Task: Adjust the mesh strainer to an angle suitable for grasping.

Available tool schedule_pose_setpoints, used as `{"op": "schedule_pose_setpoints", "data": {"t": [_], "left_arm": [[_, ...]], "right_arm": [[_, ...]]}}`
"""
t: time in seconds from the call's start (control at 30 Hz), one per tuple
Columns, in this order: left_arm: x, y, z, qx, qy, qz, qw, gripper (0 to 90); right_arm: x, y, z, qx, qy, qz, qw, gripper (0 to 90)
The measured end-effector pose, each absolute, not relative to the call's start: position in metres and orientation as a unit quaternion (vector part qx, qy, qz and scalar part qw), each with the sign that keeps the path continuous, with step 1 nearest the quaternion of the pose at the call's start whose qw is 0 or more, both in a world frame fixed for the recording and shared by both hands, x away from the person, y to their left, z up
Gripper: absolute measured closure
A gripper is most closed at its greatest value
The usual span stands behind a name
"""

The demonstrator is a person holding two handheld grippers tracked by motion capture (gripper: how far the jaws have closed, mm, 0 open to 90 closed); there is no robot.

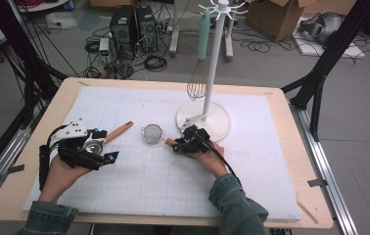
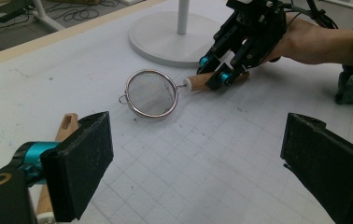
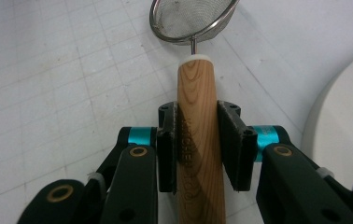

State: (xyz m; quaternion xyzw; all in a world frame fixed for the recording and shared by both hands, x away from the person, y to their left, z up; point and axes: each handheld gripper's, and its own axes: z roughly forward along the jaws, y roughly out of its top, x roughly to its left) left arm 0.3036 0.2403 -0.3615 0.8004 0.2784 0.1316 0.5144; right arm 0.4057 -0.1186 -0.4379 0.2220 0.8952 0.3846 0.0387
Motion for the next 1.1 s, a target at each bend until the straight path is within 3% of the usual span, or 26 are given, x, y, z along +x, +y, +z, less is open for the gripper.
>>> {"op": "schedule_pose_setpoints", "data": {"t": [0.57, 1.1], "left_arm": [[0.304, 0.238, -0.362, 0.803, 0.276, 0.130, 0.513, 9.8], [0.303, 0.237, -0.360, 0.804, 0.269, 0.132, 0.514, 10.0]], "right_arm": [[0.402, -0.112, -0.440, 0.210, 0.904, 0.366, 0.067, 69.6], [0.392, -0.107, -0.430, 0.153, 0.905, 0.397, -0.007, 70.0]]}}
